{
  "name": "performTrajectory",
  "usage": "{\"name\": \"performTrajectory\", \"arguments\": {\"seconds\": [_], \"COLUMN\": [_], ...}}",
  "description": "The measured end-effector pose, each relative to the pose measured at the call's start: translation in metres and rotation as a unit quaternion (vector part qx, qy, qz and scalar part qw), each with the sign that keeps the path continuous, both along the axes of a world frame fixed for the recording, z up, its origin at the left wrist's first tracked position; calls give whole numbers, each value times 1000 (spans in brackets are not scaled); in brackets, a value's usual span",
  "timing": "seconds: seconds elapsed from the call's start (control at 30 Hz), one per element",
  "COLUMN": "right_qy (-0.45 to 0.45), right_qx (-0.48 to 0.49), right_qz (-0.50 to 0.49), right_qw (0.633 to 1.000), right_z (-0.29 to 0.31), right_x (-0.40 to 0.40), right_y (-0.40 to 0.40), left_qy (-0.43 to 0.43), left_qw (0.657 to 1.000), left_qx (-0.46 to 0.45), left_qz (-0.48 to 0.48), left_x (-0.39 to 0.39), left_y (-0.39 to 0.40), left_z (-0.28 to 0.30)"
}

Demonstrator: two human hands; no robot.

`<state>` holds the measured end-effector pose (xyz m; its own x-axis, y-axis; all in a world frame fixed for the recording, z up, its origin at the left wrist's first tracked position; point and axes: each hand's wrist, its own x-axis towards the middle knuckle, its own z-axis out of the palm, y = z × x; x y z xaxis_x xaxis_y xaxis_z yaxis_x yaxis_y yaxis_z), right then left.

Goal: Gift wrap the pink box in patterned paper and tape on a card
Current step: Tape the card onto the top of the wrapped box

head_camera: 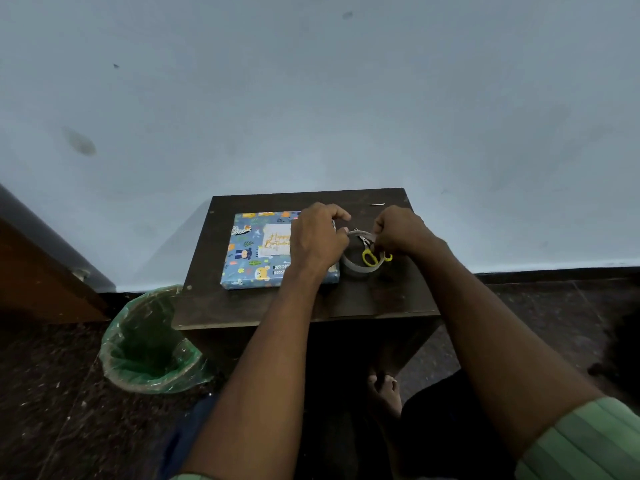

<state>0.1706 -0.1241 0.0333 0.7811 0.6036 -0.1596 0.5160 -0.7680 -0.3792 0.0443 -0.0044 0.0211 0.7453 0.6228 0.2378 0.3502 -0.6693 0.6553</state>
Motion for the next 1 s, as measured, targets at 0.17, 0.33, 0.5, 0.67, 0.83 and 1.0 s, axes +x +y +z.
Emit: {"name": "performTrajectory", "arguments": {"seconds": [0.17, 0.33, 0.5, 0.67, 0.83, 1.0], "right_qy": [34, 15, -4, -14, -11, -30], "right_qx": [-8, -3, 31, 46, 40, 53], "right_qz": [-31, -56, -59, -51, -36, -41], "right_qw": [999, 998, 998, 998, 998, 997], "right_z": [0, 0, -3, -3, 1, 2], "right_x": [3, 14, 15, 13, 9, 6], "right_y": [-8, -25, -28, -27, -26, -24], "left_qy": [33, 48, 61, 80, 82, 82], "left_qw": [999, 998, 997, 994, 992, 989], "left_qx": [-2, -22, -1, 46, 55, 73], "left_qz": [-17, -37, -50, -57, -73, -100], "left_x": [2, 1, 2, 3, 3, 2], "left_y": [0, 6, 7, 6, 6, 4], "left_z": [-1, -4, -5, -7, -7, -8]}}
